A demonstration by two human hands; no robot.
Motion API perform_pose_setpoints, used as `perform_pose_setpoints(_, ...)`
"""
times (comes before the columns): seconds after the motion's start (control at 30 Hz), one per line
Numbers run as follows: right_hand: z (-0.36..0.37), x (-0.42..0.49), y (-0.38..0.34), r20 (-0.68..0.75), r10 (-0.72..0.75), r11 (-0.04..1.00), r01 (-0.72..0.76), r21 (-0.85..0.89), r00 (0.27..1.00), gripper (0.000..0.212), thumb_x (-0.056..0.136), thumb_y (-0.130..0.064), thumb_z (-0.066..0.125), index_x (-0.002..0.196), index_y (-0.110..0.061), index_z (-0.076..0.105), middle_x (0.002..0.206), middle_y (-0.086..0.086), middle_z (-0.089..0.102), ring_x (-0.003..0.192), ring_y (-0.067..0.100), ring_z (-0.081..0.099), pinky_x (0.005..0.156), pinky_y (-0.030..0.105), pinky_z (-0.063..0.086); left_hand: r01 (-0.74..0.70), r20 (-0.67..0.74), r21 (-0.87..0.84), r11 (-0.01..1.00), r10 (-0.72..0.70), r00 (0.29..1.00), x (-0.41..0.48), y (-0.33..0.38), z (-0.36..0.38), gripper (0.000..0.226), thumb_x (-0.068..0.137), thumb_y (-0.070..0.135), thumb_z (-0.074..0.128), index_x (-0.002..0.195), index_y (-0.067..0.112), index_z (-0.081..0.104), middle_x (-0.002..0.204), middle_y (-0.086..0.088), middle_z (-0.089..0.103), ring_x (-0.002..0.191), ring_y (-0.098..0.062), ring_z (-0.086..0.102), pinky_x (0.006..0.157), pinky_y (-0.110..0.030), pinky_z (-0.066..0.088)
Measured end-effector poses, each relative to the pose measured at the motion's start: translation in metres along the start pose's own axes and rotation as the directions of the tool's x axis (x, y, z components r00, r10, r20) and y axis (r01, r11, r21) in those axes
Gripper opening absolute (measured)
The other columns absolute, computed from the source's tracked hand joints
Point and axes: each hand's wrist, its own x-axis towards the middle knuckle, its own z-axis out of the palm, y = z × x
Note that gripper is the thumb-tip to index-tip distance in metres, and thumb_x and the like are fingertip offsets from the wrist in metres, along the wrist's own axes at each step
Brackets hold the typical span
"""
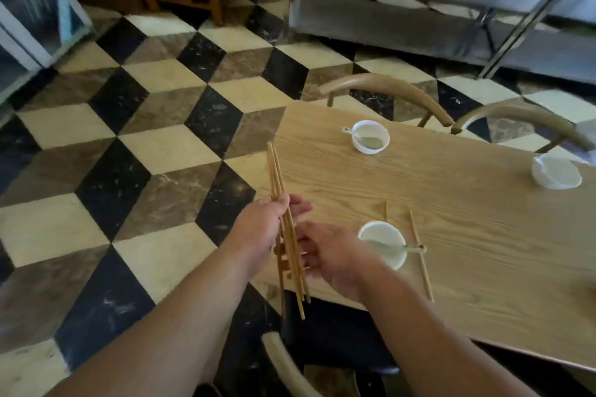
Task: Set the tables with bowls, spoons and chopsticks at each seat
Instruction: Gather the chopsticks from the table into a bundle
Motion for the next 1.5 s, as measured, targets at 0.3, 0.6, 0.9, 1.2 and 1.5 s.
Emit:
perform_pose_setpoints(0.3,0.24,0.05,-0.022,0.164,-0.046,0.996,0.057,-0.066,0.985,0.024,0.11,-0.027,0.058,0.113,-0.011,0.077,0.104,0.011,0.083,0.094,0.029,0.081,0.072,0.033,0.065,-0.112,-0.115,0.132,0.985,0.127,0.985,-0.057,0.111,-0.208,0.035,0.116,0.027,0.041,0.123,0.012,0.072,0.109,-0.001,0.084,0.105,-0.014,0.08,0.07,-0.026,0.056)
perform_pose_setpoints(0.6,0.29,0.116,-0.061,0.182,-0.1,0.995,0.102,0.001,0.978,0.028,0.11,-0.028,0.058,0.11,-0.01,0.079,0.103,0.016,0.082,0.086,0.027,0.08,0.085,0.043,0.066,-0.155,-0.117,0.308,0.939,0.199,0.973,-0.006,0.167,-0.253,0.036,0.116,0.039,0.038,0.129,0.03,0.07,0.108,0.012,0.083,0.105,-0.014,0.078,0.078,-0.032,0.053)
perform_pose_setpoints(0.9,0.245,0.242,-0.162,0.15,-0.107,0.979,0.077,0.19,0.983,0.03,0.109,-0.031,0.059,0.115,-0.01,0.079,0.103,0.012,0.082,0.091,0.028,0.079,0.091,0.046,0.065,-0.067,-0.086,0.706,0.706,0.18,0.98,0.123,0.268,-0.234,0.021,0.106,0.039,0.063,0.107,0.025,0.08,0.088,0.004,0.082,0.083,-0.011,0.08,0.075,-0.029,0.066)
perform_pose_setpoints(1.2,0.175,0.319,-0.25,-0.008,-0.064,0.957,0.064,0.282,0.998,0.025,0.105,-0.033,0.064,0.11,-0.015,0.081,0.102,0.005,0.084,0.1,0.026,0.081,0.099,0.048,0.063,-0.099,0.03,0.78,0.618,0.121,0.992,0.247,0.35,-0.156,0.017,0.102,0.034,0.071,0.101,0.02,0.081,0.081,0.003,0.082,0.075,-0.011,0.079,0.06,-0.02,0.06)
perform_pose_setpoints(1.5,0.116,0.355,-0.315,-0.302,-0.062,0.973,0.125,0.192,0.951,0.022,0.104,-0.034,0.066,0.108,-0.016,0.079,0.09,0.0,0.082,0.082,0.012,0.08,0.078,0.029,0.067,-0.249,0.278,0.843,0.477,0.012,0.961,0.339,0.407,-0.082,0.016,0.098,0.036,0.075,0.103,0.023,0.082,0.086,0.006,0.083,0.091,-0.017,0.08,0.093,-0.041,0.064)
